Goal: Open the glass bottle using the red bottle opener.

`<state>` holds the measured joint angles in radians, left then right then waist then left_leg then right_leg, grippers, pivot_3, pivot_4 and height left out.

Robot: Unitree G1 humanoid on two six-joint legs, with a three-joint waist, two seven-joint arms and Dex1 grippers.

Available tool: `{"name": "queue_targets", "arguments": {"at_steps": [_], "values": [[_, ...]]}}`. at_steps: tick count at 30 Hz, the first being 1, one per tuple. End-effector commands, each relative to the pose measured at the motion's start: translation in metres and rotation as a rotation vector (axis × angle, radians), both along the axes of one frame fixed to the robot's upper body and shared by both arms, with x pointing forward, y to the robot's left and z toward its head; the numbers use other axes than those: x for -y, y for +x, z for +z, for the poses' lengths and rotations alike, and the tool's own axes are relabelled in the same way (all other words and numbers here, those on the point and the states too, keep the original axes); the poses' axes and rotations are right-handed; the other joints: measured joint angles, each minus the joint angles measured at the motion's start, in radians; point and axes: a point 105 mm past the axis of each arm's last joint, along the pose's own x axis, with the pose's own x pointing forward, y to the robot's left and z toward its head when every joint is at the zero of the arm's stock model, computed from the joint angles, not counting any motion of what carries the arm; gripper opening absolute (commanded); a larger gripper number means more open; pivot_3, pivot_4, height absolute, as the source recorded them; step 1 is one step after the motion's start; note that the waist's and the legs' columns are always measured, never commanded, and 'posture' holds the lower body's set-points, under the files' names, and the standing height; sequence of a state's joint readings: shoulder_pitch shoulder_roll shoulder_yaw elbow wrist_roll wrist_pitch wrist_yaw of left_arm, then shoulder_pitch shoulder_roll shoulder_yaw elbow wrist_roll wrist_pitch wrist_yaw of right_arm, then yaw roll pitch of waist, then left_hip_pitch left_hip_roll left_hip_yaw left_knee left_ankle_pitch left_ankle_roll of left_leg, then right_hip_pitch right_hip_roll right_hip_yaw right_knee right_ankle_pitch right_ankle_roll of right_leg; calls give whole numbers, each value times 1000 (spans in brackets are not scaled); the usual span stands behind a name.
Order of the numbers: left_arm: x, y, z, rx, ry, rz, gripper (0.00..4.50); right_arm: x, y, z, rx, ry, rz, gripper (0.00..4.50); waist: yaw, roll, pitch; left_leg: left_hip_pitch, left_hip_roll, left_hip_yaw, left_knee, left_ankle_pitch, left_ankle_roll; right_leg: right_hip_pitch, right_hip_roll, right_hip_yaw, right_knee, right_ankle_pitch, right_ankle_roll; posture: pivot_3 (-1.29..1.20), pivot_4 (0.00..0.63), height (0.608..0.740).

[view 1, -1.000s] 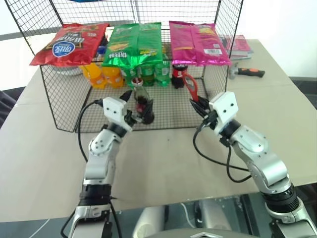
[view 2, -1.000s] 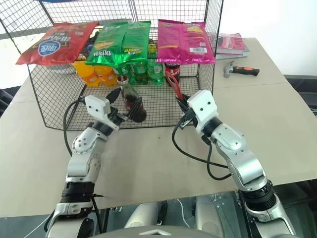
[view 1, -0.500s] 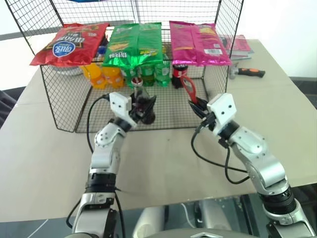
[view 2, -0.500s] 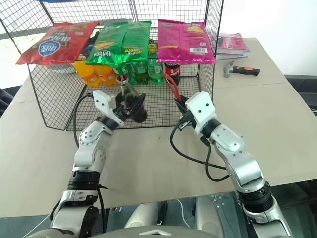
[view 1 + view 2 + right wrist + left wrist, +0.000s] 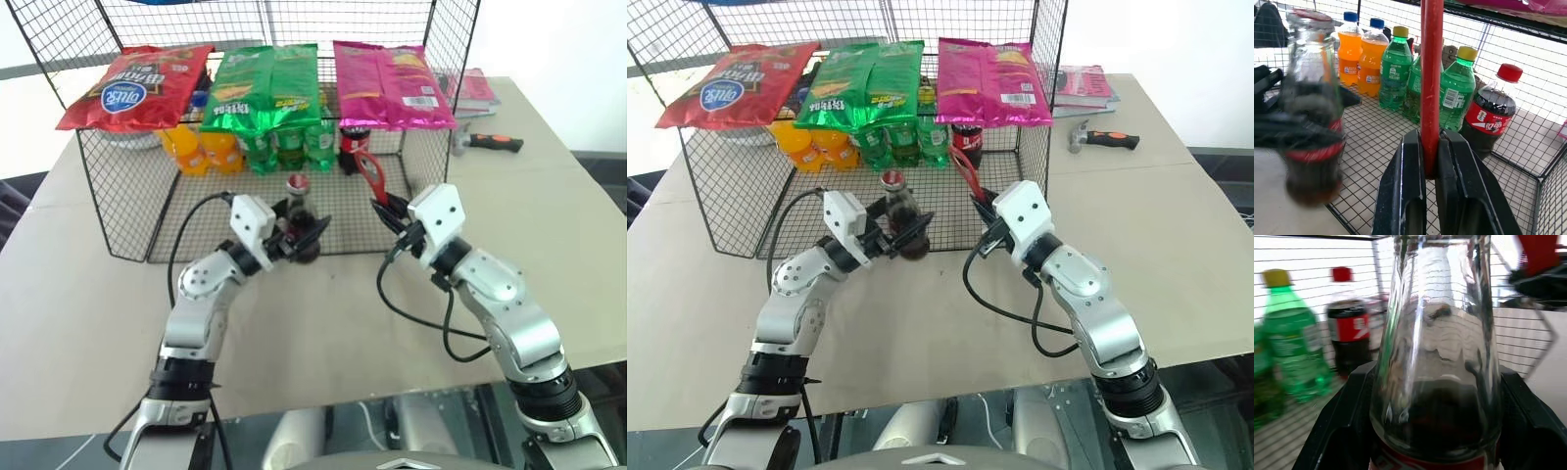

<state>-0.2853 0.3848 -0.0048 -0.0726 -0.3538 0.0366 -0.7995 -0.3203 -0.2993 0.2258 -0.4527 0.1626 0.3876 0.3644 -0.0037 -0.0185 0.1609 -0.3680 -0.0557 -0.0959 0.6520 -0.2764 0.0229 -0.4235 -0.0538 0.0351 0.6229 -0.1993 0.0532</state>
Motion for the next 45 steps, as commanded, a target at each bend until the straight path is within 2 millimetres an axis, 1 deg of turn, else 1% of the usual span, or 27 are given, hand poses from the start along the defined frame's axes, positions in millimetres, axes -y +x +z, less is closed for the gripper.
{"name": "queue_targets", "arguments": {"at_steps": [1, 5, 7, 9, 14, 18, 27, 35, 45], "values": [[21, -15, 13, 59, -6, -99, 2477, 0, -2, 16, 66, 25, 4, 0, -4, 0, 0, 0, 0, 0, 0, 0, 0, 0, 0, 0, 0, 0, 0, 0, 150, 740], [30, -15, 7, 62, 5, -103, 2477, 1, -1, 15, 64, 30, -5, 0, -7, 0, 0, 0, 0, 0, 0, 0, 0, 0, 0, 0, 1, 0, 0, 0, 150, 740], [32, -16, 0, 60, 27, -111, 2477, 2, 0, 14, 62, 28, -12, 0, -7, 0, 0, 0, 0, 0, 0, 0, 0, 0, 0, 0, 1, 0, 0, 0, 150, 740], [32, -16, -1, 52, -1, -102, 2477, 3, 0, 13, 61, 26, -17, 0, -7, 0, 0, 1, 0, 0, 0, 0, 0, 0, 0, 0, 1, 0, 0, 0, 150, 740], [31, -18, -6, 50, 3, -98, 2477, 4, 1, 14, 61, 28, -28, 0, -6, 0, 0, 0, 0, 0, 0, 0, 0, 0, 0, 0, 1, 0, 0, 0, 150, 740], [29, -19, -5, 45, -25, -94, 2477, 4, 1, 14, 62, 28, -31, 0, -6, 0, 0, 0, 0, 0, 0, 0, 0, 0, 0, 0, 1, 0, 0, 0, 150, 740], [21, -21, -8, 47, -13, -64, 2477, 5, 3, 13, 61, 29, -37, 0, -7, 0, 0, 1, 0, 0, 0, 0, 0, 0, 0, 0, 1, 0, 0, 0, 150, 740], [10, -22, -11, 35, -15, -15, 2477, 7, 3, 12, 56, 30, -40, 0, -10, 0, 0, 2, 0, 1, 0, 0, 0, 0, 0, 1, 2, 0, 0, 0, 150, 740], [10, -20, -7, 45, -22, -9, 2477, 6, 5, 10, 54, 32, -36, 0, -10, 0, 0, 4, 0, 3, 0, -1, 1, 1, 1, 3, 3, 0, 0, 0, 150, 740]]}}
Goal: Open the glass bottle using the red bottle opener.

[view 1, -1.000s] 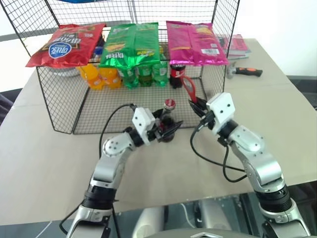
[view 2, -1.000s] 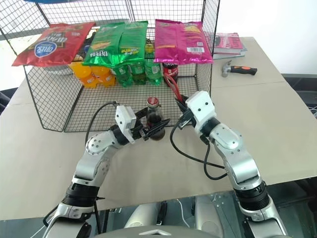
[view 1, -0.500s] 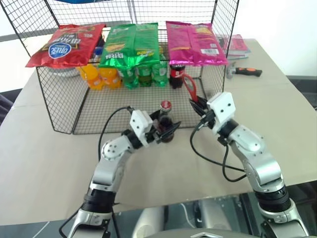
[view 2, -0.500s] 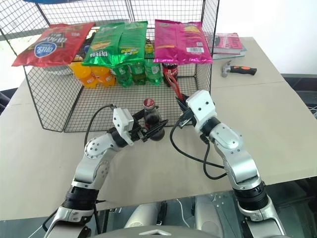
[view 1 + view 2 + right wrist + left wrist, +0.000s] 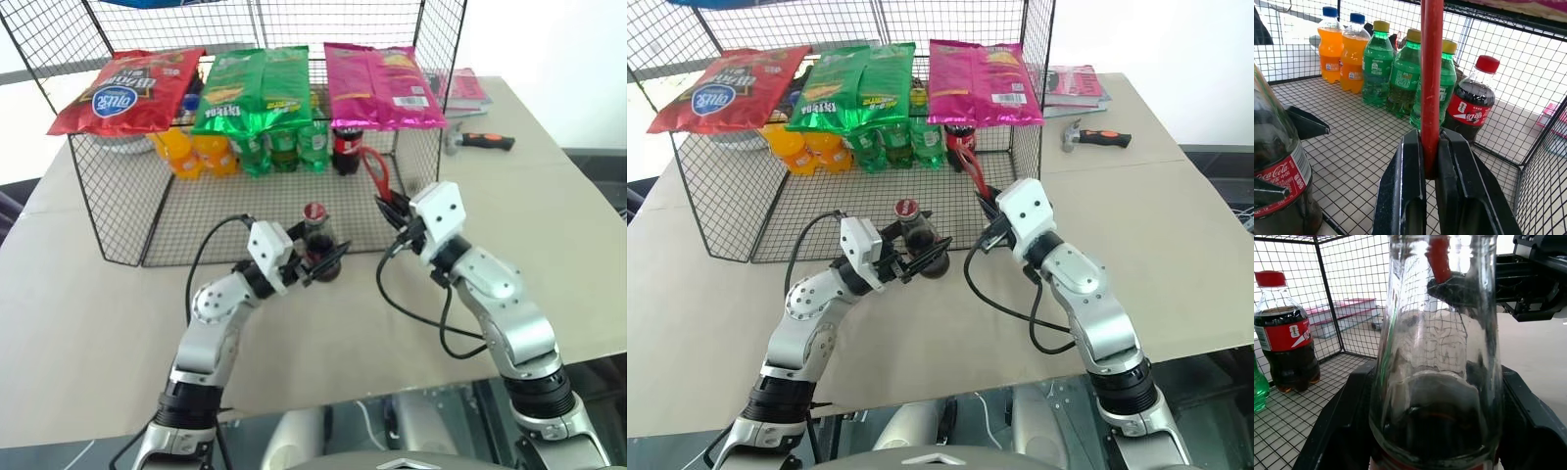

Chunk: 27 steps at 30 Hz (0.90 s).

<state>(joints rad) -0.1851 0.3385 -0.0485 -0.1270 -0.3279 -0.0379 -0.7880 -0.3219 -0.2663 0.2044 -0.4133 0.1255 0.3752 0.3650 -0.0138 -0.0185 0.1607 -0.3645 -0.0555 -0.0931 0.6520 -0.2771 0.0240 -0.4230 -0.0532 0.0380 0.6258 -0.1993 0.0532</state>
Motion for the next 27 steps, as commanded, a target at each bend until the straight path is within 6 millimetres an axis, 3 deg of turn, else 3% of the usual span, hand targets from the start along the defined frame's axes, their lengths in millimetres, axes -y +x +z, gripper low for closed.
{"name": "queue_targets", "arguments": {"at_steps": [1, 5, 6, 10, 18, 27], "values": [[-4, 1, 7, 32, -3, 19, 2477, 2, -3, 14, 62, 23, 5, 0, 0, 0, 0, 0, 0, 0, 0, 0, 0, 0, 0, 0, 0, 0, 0, 0, 150, 740], [-4, 1, 9, 43, -7, 23, 4262, 2, -3, 13, 63, 21, 5, 0, 1, 0, 0, 0, 0, 0, 0, 0, 0, 0, 0, 0, 0, 0, 0, 0, 150, 740], [-4, 2, 9, 46, -7, 25, 4396, 2, -3, 13, 64, 21, 5, 0, 1, 0, 0, 0, 0, 0, 0, 0, 0, 0, 0, 0, 0, 0, 0, 0, 150, 740], [-5, 4, 13, 74, -3, 38, 4396, 2, -2, 14, 65, 21, 5, 0, 1, 0, 0, 0, 0, 0, 0, 1, -1, 0, 0, 0, 0, 0, 0, 0, 150, 740], [-1, -3, 41, 108, -104, -29, 4396, 3, -1, 12, 64, 16, 5, 0, 1, 0, 0, 0, 0, 0, 0, 1, -1, 0, 0, 0, 0, 0, 0, 0, 150, 740], [7, -7, 41, 75, -128, -93, 4396, 3, 1, 14, 73, 14, 3, 0, 1, 0, 0, 0, 0, 0, 0, 1, -1, 0, 0, 0, 0, 0, 0, 0, 150, 740]]}}
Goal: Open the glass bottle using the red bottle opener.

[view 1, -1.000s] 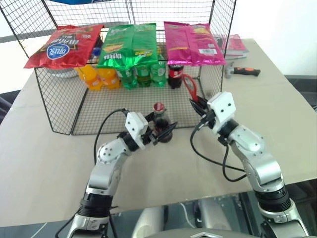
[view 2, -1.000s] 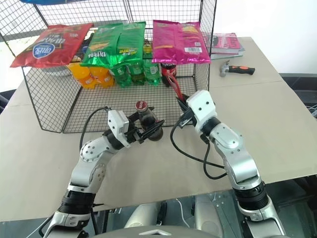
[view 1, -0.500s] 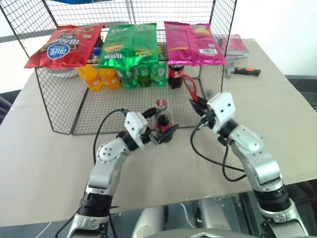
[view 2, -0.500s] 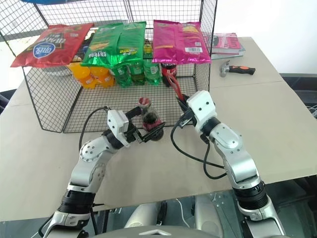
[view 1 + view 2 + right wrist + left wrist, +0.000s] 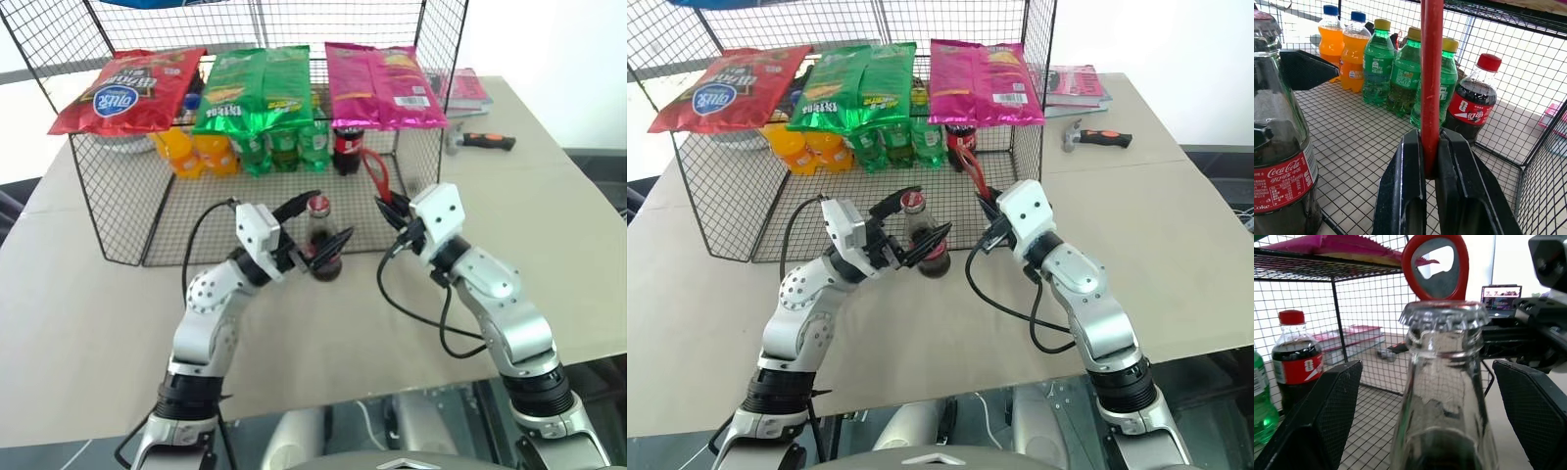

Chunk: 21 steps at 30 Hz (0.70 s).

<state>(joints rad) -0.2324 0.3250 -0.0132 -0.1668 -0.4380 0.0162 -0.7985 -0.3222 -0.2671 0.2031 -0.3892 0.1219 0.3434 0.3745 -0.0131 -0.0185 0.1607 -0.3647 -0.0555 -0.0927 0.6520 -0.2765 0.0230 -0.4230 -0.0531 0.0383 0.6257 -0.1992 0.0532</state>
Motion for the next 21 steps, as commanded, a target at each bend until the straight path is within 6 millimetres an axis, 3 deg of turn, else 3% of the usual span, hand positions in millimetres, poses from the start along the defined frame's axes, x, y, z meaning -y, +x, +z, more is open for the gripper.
{"name": "queue_targets", "arguments": {"at_steps": [1, 12, 16, 19, 20, 21], "values": [[7, -8, 14, 58, -10, -47, 4396, 3, -1, 15, 65, 16, -2, 0, 0, 0, 0, 0, 0, 0, 0, 0, 0, 0, 0, 0, 0, 0, 0, 0, 150, 740], [7, -7, 12, 68, -3, -51, 4396, 2, 2, 17, 73, 10, 6, 0, 0, 0, 0, 0, 0, 0, 0, 0, 0, 0, 0, 0, 0, 0, 0, 0, 150, 740], [7, -6, 12, 70, -6, -49, 3462, 1, 2, 17, 75, 9, 10, 0, 0, 0, 0, 0, 0, 0, 0, 0, 0, 0, 0, 0, 0, 0, 0, 0, 150, 740], [6, -6, 13, 73, -7, -44, 1992, 0, 3, 18, 77, 9, 14, 0, 0, 0, 0, 0, 0, 0, 0, 0, 0, 0, 0, 0, 0, 0, 0, 0, 150, 740], [6, -6, 13, 74, -6, -42, 1609, 0, 3, 18, 78, 9, 15, 0, 0, 0, 0, 0, 0, 0, 0, 0, 0, 0, 0, 0, 0, 0, 0, 0, 150, 740], [5, -6, 13, 75, -4, -41, 1517, -1, 3, 18, 78, 9, 16, 0, 0, 0, 0, 0, 0, 0, 0, 0, 0, 0, 0, 0, 0, 0, 0, 0, 150, 740]]}}
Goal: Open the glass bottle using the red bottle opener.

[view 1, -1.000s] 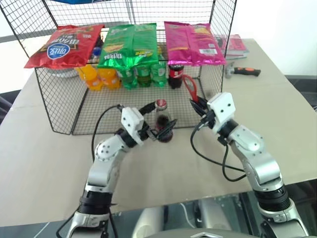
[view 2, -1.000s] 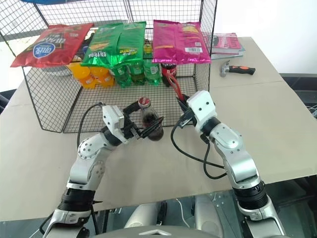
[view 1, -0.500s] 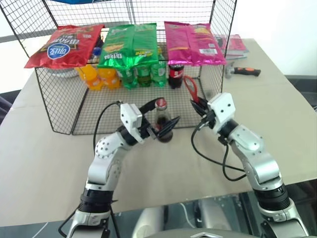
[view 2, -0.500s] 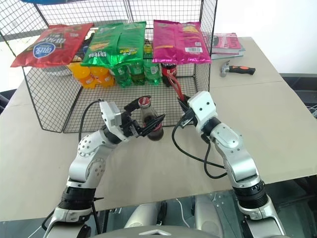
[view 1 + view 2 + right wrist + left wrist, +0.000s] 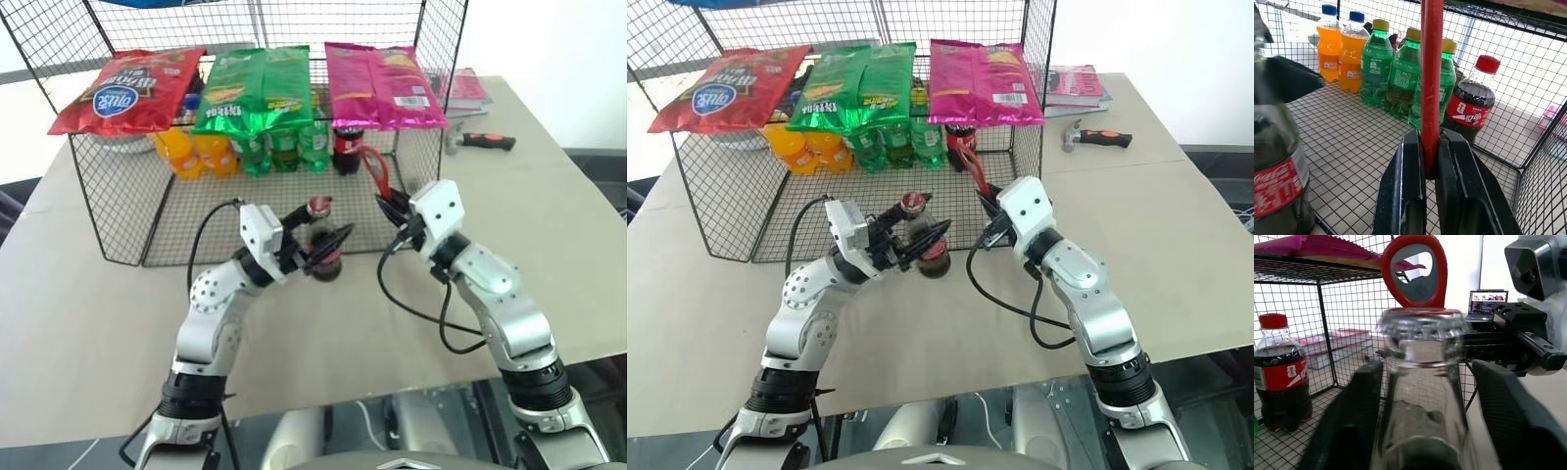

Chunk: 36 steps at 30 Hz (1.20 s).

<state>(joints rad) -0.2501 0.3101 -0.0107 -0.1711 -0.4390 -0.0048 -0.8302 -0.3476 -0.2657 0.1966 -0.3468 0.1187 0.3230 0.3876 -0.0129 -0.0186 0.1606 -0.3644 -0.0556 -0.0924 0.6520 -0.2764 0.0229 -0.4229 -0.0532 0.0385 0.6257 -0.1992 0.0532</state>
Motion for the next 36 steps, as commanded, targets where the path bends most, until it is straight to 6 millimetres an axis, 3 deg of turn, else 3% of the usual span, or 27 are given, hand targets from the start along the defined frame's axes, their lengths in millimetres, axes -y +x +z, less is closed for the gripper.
{"name": "queue_targets", "arguments": {"at_steps": [1, 15, 20, 24, 36], "values": [[0, -4, 5, 29, 4, -5, 1517, -1, -3, 17, 73, 16, 14, 0, 0, 0, 0, 0, 0, 0, 0, 0, 0, 0, 0, 0, 0, 0, 0, 0, 150, 740], [-7, 1, -2, 8, 31, 36, 1517, -13, -4, 18, 110, -22, 55, 0, -1, 0, 0, 1, 0, 0, 0, 0, 0, 0, 0, 0, 0, 0, 0, 0, 150, 740], [-11, 4, -2, 11, 37, 64, 1517, -19, -10, 18, 230, -156, 73, 0, -1, 0, 0, 1, 0, 0, 0, 0, 0, 0, 0, 0, 0, 0, 0, 0, 150, 740], [-11, 4, -3, 10, 40, 74, 1517, -27, -13, 7, 360, -331, 99, 0, -1, 0, 0, 1, 0, 1, 0, 0, 0, 0, 0, 1, 0, 0, 0, 0, 150, 740], [-12, 4, -11, -25, 45, 85, 1517, -39, -19, -3, 558, -469, 101, 0, -1, 0, -1, 5, 1, 2, 0, 0, 0, 4, 1, 1, 0, 0, 0, 0, 150, 740]]}}
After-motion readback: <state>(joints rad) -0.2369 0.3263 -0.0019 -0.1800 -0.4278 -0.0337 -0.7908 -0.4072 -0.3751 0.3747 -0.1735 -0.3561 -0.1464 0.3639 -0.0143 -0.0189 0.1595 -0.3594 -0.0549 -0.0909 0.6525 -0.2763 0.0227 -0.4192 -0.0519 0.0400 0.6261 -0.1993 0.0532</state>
